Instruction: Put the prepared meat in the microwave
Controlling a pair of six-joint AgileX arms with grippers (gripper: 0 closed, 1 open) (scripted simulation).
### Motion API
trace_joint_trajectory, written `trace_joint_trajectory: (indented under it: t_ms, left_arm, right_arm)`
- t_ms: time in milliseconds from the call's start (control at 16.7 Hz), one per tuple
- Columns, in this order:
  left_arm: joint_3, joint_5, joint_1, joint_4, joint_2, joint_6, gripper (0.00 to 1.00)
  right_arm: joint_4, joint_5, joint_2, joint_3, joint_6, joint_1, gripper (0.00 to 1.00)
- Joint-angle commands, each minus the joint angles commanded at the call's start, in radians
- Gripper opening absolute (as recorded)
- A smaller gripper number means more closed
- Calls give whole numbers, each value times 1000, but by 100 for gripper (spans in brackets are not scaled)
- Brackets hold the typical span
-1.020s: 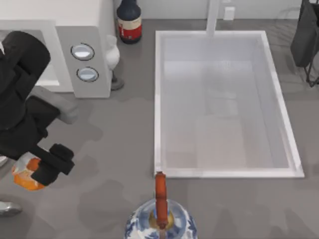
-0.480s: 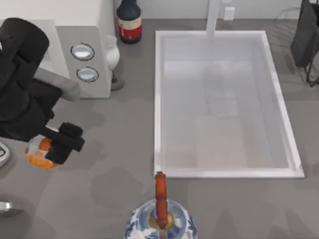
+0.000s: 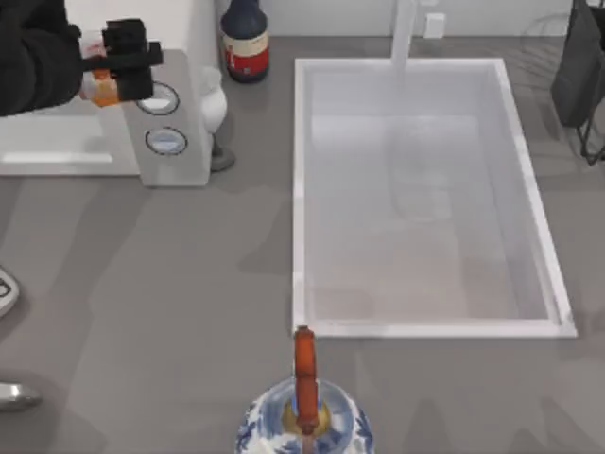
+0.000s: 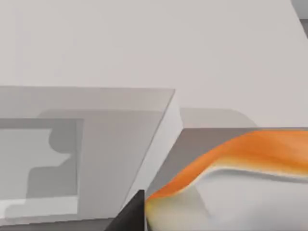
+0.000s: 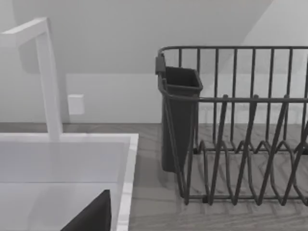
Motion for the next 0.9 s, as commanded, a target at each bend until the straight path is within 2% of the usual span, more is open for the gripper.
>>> trace_joint_trajectory:
  t_ms: [240,420,660,900]
  left_arm:
    - [-21,7,80,396,101,-111,0]
    - [-64,18,144,645,212,-113,0]
    - [-131,45,221,877,364,-22,0]
    - [-179,71,285,1018,510,121,0]
  right_arm:
    - [0,0,0,0,0,0,100]
    - [0,0,0,0,0,0,100]
    - [0,0,0,0,0,0,100]
    - [0,0,0,0,0,0,100]
